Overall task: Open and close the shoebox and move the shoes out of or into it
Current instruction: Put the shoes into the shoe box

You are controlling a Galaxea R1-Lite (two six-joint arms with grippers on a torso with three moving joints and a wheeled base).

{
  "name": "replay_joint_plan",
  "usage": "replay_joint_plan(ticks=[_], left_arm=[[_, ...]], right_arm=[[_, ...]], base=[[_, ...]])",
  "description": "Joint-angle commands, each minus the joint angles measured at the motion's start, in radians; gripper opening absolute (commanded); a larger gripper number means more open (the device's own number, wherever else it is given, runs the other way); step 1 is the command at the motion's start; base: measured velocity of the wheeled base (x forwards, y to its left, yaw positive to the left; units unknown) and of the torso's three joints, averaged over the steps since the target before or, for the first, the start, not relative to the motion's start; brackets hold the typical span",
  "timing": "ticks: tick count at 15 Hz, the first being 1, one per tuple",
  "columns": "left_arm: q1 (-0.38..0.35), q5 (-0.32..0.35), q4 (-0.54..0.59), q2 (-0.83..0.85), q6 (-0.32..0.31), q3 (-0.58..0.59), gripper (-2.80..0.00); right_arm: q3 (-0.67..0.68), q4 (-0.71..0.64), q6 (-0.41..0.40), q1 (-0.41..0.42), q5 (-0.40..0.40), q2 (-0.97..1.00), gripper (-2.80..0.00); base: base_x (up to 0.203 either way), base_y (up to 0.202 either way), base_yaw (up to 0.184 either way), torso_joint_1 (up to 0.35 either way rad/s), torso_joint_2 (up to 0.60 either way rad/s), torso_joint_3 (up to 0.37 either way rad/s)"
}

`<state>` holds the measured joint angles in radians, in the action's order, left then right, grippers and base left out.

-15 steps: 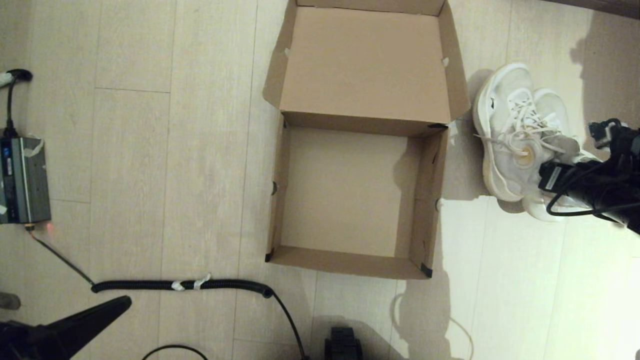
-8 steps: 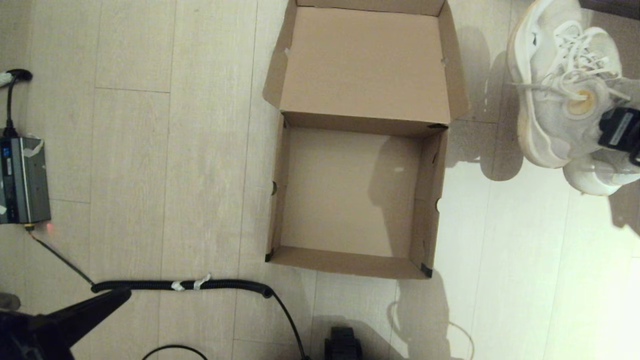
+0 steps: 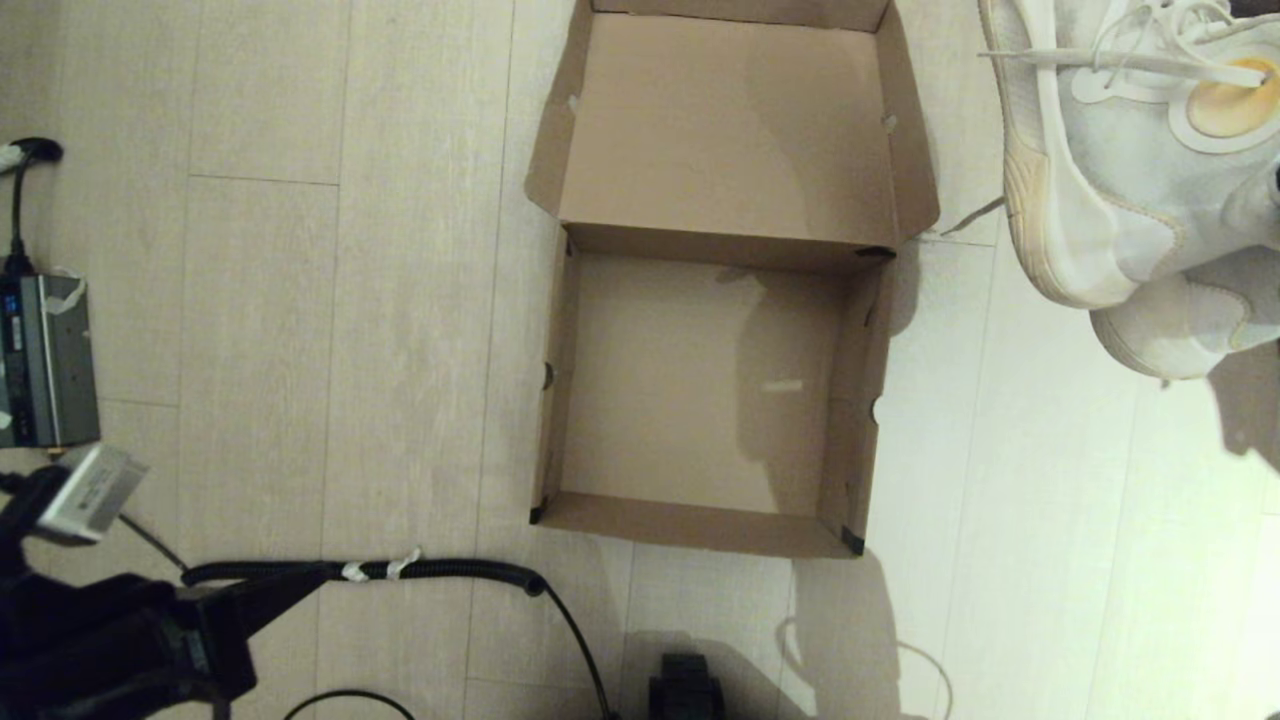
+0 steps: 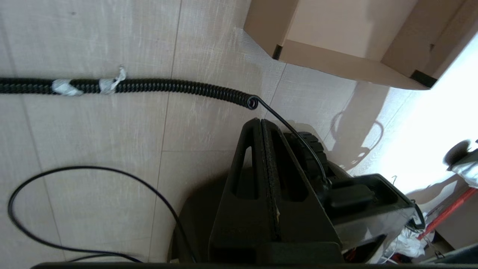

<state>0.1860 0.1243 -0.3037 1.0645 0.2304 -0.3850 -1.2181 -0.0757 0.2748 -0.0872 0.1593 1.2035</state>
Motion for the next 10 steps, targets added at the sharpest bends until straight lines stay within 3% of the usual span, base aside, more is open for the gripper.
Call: replay_joint_plan(ticks=[1,3,6,10], left_arm=[[0.015,-0.012,-0.033,0.107,0.000,-0.004,-2.80],[0.021,-0.022,-0.047,0.136,-0.010,-0.006,-2.80],[0.022,-0.024,-0.048,0.187,-0.014,-0.033,-2.80],[0.060,-0.045,-0.102,0.349,-0.034,-0.094,-2.80]], right_arm=[[0.006,-0.032,0.010,-0.112,-0.009,-0.058,-2.80],[0.037,-0.063,0.044,-0.220,-0.042,-0.088,-2.80],[0.109,-0.068,0.081,-0.312,-0.050,-0.105,-2.80],[0.249,-0.038,0.084,-0.465,-0.052,-0.105,-2.80]], base=[[0.000,0.000,0.000,0.000,0.00,0.000],[0.000,0.000,0.000,0.000,0.00,0.000],[0.000,0.000,0.000,0.000,0.00,0.000],[0.000,0.000,0.000,0.000,0.00,0.000]])
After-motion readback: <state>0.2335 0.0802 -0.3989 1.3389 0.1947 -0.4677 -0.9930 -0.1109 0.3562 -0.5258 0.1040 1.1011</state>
